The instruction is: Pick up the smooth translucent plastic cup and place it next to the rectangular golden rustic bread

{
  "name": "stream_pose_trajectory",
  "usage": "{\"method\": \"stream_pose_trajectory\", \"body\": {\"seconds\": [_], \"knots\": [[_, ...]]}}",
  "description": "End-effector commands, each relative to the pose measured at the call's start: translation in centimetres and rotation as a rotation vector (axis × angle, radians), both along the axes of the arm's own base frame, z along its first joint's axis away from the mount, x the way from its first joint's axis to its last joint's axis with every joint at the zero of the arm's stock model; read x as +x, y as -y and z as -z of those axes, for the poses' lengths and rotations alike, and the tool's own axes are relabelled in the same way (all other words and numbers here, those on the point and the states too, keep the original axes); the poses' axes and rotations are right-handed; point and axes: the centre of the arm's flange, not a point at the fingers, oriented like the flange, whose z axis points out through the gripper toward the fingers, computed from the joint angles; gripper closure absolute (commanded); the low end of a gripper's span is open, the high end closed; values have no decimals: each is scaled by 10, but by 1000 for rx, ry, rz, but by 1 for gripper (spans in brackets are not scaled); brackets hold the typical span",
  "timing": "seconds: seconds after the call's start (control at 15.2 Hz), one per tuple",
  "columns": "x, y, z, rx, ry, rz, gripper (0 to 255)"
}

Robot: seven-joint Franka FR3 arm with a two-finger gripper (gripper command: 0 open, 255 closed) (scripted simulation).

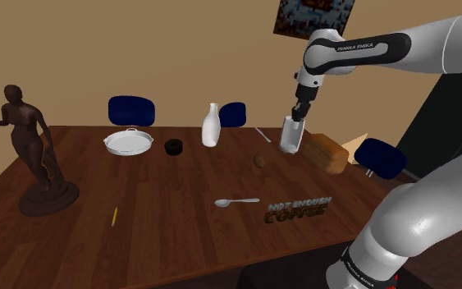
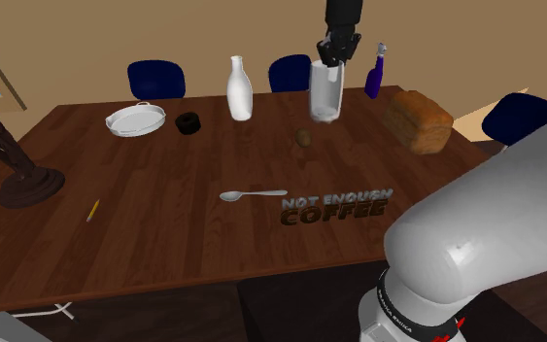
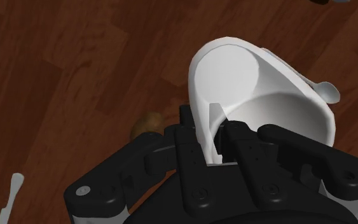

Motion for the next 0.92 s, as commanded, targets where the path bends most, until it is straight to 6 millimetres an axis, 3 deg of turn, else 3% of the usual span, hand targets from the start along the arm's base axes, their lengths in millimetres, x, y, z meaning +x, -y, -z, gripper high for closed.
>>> {"method": "stream_pose_trajectory", "body": {"seconds": [0.0, 0.86], "knots": [[6, 26, 1, -1, 1, -1, 255], [52, 191, 0, -1, 1, -1, 255]]}}
